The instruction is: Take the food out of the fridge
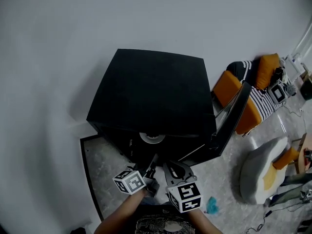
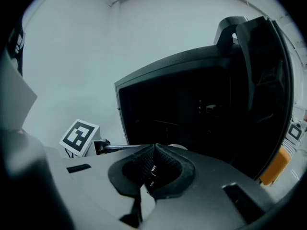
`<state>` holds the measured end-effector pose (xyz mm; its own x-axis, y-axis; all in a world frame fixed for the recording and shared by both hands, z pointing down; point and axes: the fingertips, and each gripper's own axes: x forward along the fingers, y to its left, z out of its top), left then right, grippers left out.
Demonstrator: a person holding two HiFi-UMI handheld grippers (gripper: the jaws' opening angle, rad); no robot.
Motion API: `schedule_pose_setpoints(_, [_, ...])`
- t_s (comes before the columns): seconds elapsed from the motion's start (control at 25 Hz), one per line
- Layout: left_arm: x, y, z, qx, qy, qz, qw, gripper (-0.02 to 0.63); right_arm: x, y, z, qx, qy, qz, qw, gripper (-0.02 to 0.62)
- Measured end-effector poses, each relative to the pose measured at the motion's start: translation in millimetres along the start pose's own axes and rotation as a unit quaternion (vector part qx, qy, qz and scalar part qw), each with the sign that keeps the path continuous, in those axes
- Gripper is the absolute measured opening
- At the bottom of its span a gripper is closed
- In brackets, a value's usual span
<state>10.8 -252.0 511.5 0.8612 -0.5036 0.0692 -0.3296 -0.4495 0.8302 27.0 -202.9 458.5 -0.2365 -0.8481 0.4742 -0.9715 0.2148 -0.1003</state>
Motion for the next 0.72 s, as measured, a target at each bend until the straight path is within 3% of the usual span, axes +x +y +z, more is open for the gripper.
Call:
schedule_pose_setpoints(0.32, [0.3,46.8,-2.7,-0.075,-0.010,-0.010,0.9971,0.021,11.1,5.4,3.1,-0.007,0.004,-0.010,1.000,0.021])
schedule_pose_setpoints(0.72, [16.4,106.1,-11.9,-0.119,-0.020,0.018,0.9925,0.025,27.0,4.9,3.1,-0.022,0.013,0.000,1.000,0.022])
